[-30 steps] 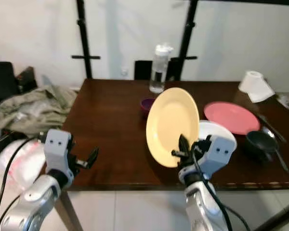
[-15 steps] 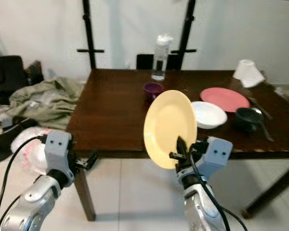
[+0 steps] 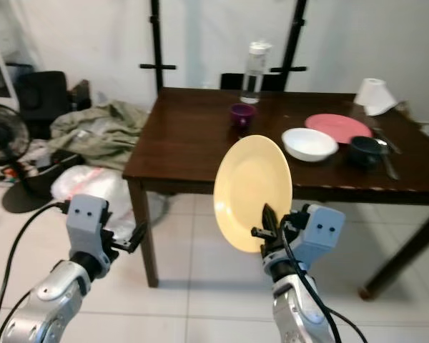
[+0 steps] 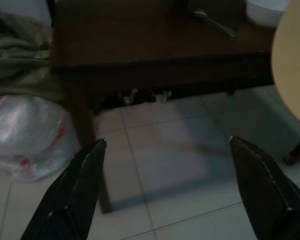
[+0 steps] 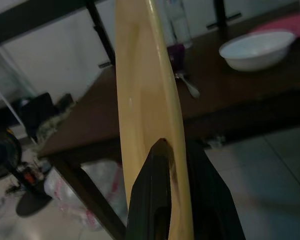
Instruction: Setting the table
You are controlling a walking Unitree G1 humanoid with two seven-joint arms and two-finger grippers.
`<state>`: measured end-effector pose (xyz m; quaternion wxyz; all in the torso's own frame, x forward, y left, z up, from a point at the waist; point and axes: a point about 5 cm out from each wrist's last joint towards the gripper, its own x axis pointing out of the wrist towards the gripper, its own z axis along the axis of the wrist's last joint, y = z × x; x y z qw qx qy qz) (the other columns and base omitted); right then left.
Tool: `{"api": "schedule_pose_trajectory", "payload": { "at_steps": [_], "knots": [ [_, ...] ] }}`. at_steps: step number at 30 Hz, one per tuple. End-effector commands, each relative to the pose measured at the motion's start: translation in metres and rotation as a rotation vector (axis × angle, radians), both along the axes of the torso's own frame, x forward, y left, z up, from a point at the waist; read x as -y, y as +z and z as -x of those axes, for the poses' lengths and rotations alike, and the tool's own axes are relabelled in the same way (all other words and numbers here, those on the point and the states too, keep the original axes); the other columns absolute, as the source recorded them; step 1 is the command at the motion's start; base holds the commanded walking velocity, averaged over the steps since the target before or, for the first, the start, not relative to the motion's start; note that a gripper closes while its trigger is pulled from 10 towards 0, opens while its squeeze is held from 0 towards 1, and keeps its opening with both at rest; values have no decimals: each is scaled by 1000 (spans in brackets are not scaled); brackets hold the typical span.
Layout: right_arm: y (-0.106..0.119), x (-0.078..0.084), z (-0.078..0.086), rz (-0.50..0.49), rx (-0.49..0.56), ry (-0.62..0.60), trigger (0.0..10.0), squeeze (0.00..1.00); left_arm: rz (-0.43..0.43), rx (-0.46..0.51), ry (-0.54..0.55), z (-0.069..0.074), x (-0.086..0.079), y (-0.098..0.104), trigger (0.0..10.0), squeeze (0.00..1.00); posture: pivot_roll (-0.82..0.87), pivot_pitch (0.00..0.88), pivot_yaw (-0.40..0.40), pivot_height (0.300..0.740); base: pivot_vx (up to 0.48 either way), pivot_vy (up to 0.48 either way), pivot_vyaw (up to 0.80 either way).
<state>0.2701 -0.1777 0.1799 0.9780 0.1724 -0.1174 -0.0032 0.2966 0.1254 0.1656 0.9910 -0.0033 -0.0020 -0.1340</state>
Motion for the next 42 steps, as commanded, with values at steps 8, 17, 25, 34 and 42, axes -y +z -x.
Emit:
{"api": "schedule_pose_trajectory", "payload": {
  "at_steps": [8,17,25,34,42],
  "knots": [
    [2,-6,1,3,8,18,10000,0,-5,-28,18,2,-6,-7,10000,0,15,45,67,740,-356,0,0],
    [1,-6,2,2,6,20,10000,0,4,-38,21,2,-6,-7,10000,0,14,45,69,740,-231,0,0],
    [1,-7,1,10,4,27,10000,0,13,-49,28,1,-6,-7,10000,0,14,45,69,740,0,0,0],
    [0,-10,1,33,1,51,10000,0,11,-55,41,0,-8,-8,10000,0,15,40,68,740,0,0,151],
    [-1,-11,1,51,-7,64,10000,0,11,-57,53,0,-9,-9,10000,0,14,39,68,740,0,0,791]
  ]
}}
